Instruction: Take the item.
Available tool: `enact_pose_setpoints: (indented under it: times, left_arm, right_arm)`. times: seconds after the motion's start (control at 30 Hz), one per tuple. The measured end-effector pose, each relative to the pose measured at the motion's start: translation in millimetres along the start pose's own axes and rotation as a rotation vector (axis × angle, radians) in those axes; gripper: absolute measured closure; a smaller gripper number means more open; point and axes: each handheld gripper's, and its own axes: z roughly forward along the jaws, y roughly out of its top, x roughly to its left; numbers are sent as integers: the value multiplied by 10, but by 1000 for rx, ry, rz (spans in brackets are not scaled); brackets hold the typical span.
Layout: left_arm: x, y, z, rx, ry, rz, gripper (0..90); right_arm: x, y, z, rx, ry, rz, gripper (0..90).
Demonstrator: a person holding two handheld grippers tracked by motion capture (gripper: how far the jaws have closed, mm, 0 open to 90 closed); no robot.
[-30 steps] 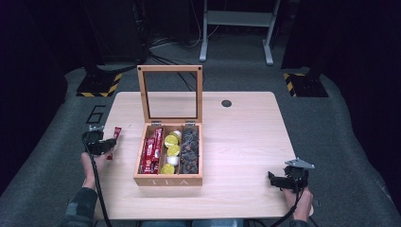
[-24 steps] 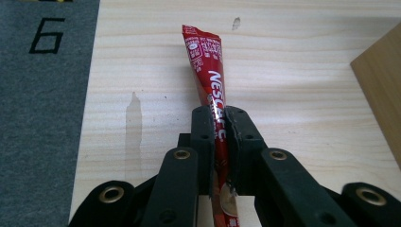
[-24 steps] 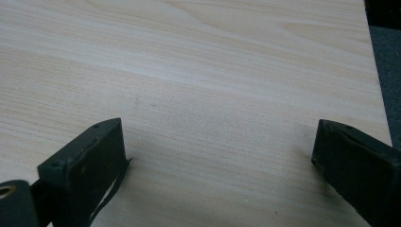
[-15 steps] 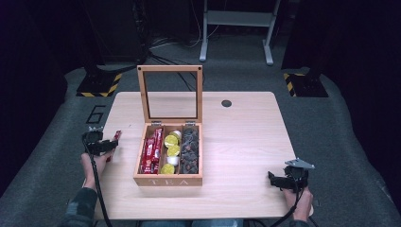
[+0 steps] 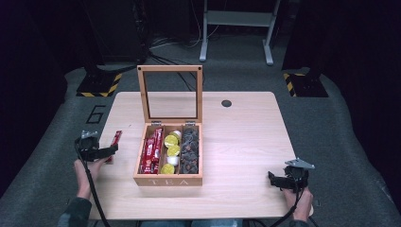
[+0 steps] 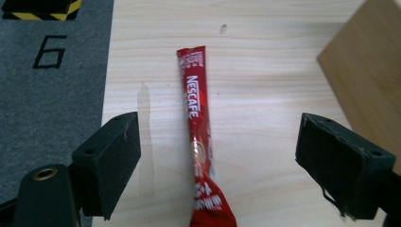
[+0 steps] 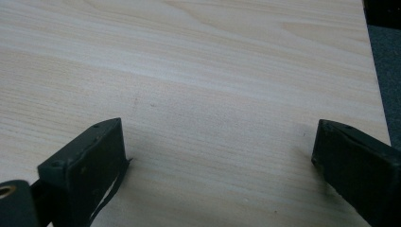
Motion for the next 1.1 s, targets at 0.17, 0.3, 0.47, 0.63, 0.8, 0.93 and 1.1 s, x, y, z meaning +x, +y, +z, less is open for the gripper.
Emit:
enact_pose_setpoints:
  times: [0.17,0.3,0.47,0.63,0.8,0.93,1.1]
  left_arm:
    - [-89,-73,-210,-26,-43,38,109]
    - [-161,-137,-324,-41,-69,66,93]
    - [-224,-235,-440,-54,-79,96,89]
    - [-263,-342,-525,-64,-89,110,88]
    - [-291,-455,-586,-73,-92,118,88]
    - [-297,-528,-602,-69,-90,121,88]
    - [-289,-687,-601,-54,-79,126,88]
  right_arm:
    - [0,0,0,0,0,0,29]
    - [-1,0,0,0,1,0,29]
    - [0,0,0,0,0,0,29]
    - [0,0,0,-1,0,0,30]
    - [0,-1,0,-1,-1,0,30]
    - [0,0,0,0,-1,0,30]
    - [0,0,0,-1,-1,0,30]
